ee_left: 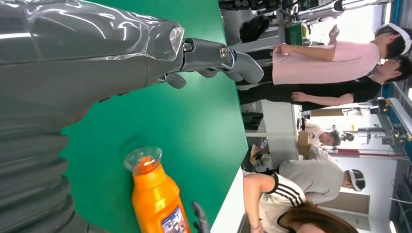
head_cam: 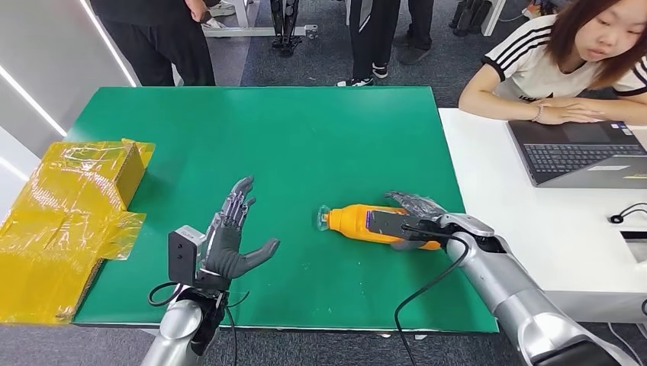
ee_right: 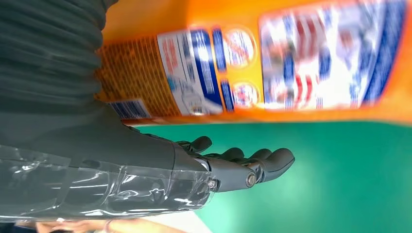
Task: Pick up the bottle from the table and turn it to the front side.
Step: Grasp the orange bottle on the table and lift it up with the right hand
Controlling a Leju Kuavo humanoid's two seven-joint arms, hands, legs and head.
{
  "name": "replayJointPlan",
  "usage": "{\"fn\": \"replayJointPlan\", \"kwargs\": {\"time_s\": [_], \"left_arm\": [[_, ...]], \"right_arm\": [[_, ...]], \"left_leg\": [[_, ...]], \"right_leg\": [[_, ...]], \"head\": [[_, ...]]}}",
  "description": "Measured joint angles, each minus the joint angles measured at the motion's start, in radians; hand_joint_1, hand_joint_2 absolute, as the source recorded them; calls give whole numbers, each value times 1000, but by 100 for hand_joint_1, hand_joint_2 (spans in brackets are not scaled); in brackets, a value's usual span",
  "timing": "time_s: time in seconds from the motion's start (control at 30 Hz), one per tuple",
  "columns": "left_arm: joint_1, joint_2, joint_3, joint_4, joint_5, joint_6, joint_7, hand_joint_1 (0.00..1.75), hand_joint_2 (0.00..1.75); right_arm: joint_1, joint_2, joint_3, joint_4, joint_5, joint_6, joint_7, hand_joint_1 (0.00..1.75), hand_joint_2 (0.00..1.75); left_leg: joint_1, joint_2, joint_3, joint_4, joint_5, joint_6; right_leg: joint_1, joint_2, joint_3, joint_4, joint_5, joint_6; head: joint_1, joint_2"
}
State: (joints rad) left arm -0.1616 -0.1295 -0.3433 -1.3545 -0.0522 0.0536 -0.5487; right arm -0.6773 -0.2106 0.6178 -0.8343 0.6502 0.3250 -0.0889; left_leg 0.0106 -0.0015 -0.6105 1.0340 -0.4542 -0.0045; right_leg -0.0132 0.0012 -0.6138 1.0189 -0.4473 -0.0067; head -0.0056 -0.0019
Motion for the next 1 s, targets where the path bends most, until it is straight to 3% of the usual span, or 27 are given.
{"fn": "replayJointPlan", "kwargs": {"time_s": [0.2, 0.33, 0.73, 1.0], "left_arm": [[-15, 0, 0, 4, 38, -29, 28, 0, 175], [-20, 0, 0, 14, 59, -53, 45, 0, 175], [2, -1, 0, 17, 87, -59, 58, 0, 175], [35, -1, 3, -9, 99, -59, 67, 0, 175]], "right_arm": [[-65, 0, 74, 92, -25, 81, -3, 0, 175], [-100, -6, 120, 128, -36, 121, 9, 175, 175], [-166, -49, 266, 102, -73, 248, 24, 175, 175], [-193, -55, 335, 87, -100, 244, 20, 175, 175]], "left_leg": [[0, 0, 0, 0, 0, 0], [0, 0, 1, 0, 0, 0], [0, 0, 1, 0, 0, 0], [0, 0, 1, 0, 0, 0]], "right_leg": [[0, 0, 0, 0, 0, 0], [0, 0, 1, 0, 0, 0], [0, 0, 2, 0, 0, 0], [0, 0, 1, 0, 0, 0]], "head": [[0, 0], [0, 0], [0, 0], [0, 0]]}}
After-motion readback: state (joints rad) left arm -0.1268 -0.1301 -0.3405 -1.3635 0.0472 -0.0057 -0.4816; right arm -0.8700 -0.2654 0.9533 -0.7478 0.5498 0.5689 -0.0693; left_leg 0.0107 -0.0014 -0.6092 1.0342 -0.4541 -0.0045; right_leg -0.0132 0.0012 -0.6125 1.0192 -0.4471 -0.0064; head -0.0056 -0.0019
